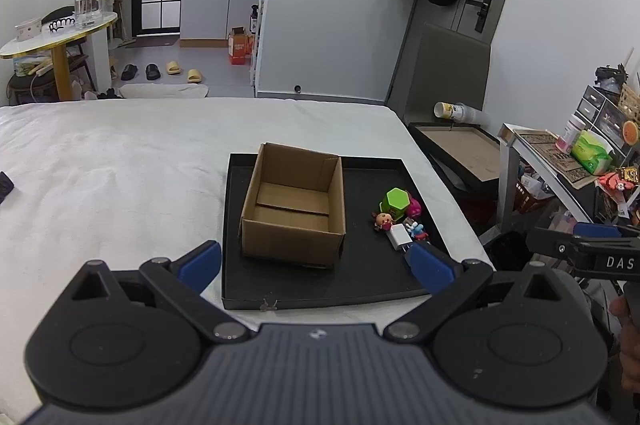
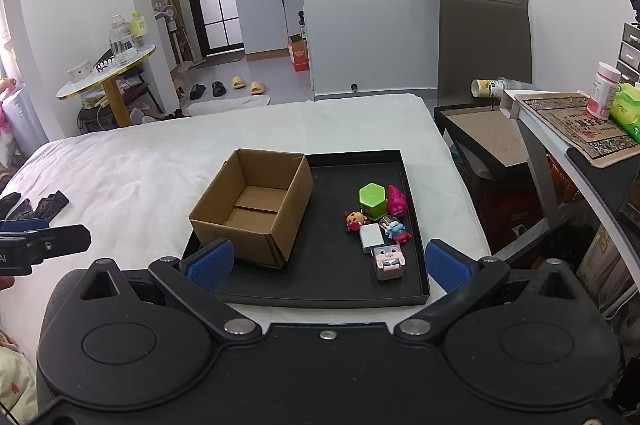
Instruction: Organize rigid objects
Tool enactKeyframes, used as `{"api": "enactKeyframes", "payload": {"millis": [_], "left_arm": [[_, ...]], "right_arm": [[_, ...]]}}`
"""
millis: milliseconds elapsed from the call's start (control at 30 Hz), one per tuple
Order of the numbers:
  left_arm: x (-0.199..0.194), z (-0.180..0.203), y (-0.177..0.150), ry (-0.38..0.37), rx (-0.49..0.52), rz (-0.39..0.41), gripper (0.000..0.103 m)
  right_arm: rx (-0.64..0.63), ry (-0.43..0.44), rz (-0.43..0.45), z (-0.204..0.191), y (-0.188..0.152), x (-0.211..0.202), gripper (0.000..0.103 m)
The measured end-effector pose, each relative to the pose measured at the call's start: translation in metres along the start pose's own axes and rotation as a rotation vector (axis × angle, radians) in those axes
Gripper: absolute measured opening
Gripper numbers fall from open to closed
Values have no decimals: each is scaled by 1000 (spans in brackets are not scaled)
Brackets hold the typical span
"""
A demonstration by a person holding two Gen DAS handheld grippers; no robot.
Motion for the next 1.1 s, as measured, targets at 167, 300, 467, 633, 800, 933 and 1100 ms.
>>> {"api": "enactKeyframes", "payload": {"millis": [167,300,467,633,800,933,1100], "left_arm": [[1,1,0,-14,2,-5,100],[2,1,-2,-31,-4,-12,100],[2,1,-2,-28,-3,-12,100],[2,1,-2,-28,-1,-12,100],[3,1,-3,-31,1,-18,100],[6,1,-3,-41,7,-31,100],[12,3,-5,-55,10,-53,100]], "right_arm": [[0,-1,-1,0,0,0,103],[-1,0,-1,1,-1,1,103],[-4,-2,-2,2,-1,1,103],[-13,-3,-2,0,0,0,103],[-15,-4,-3,-1,2,0,103],[-17,-2,-6,0,2,1,103],[-21,0,-17,-1,2,8,103]]}}
Point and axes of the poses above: each gripper's, at about its wrist camera, not at the fingertips, and x roughly the way its jaws point, z to its right, y to its top, the point moved 8 cm from there along x, roughly the way its jaws point, and after that the axes turned 13 degrees about -y, right-handed, at the moved point
